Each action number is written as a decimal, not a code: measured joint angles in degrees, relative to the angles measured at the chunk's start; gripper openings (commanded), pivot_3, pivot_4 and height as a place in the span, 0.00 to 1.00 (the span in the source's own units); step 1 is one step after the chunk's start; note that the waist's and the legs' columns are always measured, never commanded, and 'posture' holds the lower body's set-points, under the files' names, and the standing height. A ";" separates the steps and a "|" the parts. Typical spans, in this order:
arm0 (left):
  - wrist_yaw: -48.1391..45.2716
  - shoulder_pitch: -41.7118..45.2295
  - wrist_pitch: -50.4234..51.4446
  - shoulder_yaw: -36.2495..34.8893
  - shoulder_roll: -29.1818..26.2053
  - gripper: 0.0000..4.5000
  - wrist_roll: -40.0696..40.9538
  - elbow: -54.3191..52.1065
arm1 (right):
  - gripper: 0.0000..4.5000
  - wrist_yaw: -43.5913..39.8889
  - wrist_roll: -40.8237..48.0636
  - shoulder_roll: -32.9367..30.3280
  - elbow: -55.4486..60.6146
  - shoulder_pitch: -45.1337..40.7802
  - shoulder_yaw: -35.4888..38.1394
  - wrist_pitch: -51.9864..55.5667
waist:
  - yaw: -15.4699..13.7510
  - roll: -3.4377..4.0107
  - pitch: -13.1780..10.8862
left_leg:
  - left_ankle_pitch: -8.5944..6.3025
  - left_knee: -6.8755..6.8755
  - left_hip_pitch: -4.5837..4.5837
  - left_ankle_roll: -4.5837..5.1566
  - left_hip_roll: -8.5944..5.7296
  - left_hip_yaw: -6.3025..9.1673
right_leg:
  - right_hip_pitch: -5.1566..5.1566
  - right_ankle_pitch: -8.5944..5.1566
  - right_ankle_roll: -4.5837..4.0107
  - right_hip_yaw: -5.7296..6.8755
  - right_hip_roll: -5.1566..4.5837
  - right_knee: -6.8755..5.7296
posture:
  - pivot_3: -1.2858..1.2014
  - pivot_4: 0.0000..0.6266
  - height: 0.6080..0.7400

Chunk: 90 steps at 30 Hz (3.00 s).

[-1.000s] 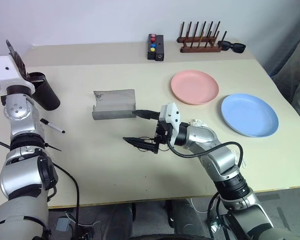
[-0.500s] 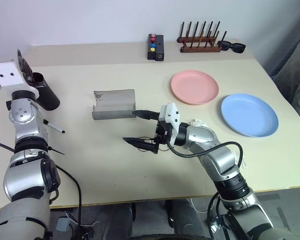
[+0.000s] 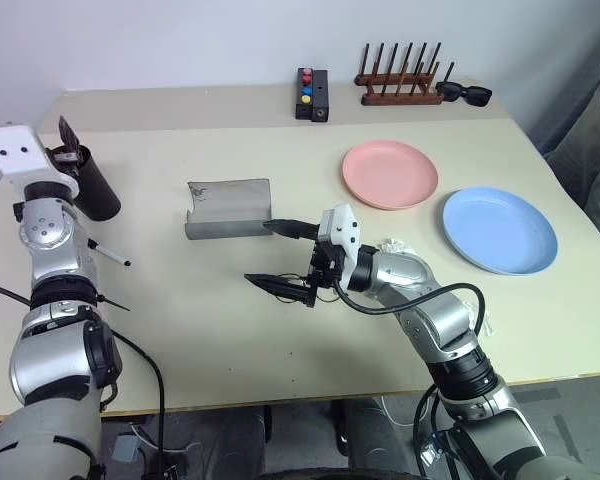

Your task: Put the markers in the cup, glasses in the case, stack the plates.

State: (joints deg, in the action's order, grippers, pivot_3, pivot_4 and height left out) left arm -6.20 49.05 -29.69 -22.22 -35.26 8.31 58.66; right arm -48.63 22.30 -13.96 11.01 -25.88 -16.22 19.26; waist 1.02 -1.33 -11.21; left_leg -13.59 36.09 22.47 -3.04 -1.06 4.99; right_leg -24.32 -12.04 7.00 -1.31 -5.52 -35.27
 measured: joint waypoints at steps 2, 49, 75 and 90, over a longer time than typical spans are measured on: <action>-6.09 -1.00 2.28 0.17 -0.50 0.86 2.21 -3.98 | 1.00 0.00 0.01 -0.10 0.00 0.00 0.42 -0.01 | 0.04 0.00 0.00 | 0.00 -0.01 0.00 0.00 0.00 0.00 | 0.00 0.00 0.00 0.00 0.00 0.00 | 0.52 0.24 0.99; 31.98 -9.75 85.78 -12.47 12.48 0.46 10.23 -41.47 | 1.00 -2.80 -0.10 0.18 -2.26 -1.12 1.83 -0.92 | 0.12 -0.07 0.04 | 0.05 0.01 -0.07 -0.10 -0.02 0.08 | 0.04 0.00 -0.02 -0.03 0.01 -0.08 | 0.52 0.24 0.99; 17.24 -20.56 30.36 -9.60 11.64 0.00 1.91 -59.38 | 1.00 -0.02 -1.87 6.46 -6.73 -1.14 1.00 -6.12 | -0.14 -0.11 0.05 | 0.12 -0.04 -0.03 -0.25 -0.02 0.05 | 0.06 0.04 -0.11 -0.03 0.01 0.06 | 0.52 0.24 0.99; 9.13 3.11 4.07 -1.85 0.27 0.00 -3.82 -4.88 | 1.00 1.20 -2.95 11.60 -11.31 -2.97 0.98 -9.89 | 0.16 -0.11 0.05 | 0.12 -0.09 -0.02 -0.23 -0.02 0.06 | 0.00 0.06 -0.04 0.01 0.02 0.04 | 0.52 0.24 0.99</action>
State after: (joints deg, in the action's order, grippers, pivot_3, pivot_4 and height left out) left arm 2.93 52.16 -25.62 -24.07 -34.98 4.49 53.78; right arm -47.43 19.35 -2.36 -0.29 -28.85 -15.24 9.37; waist 1.18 -1.44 -11.16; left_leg -13.46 36.00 22.45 -3.27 -1.08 5.05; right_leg -24.32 -11.98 6.96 -1.30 -5.50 -35.24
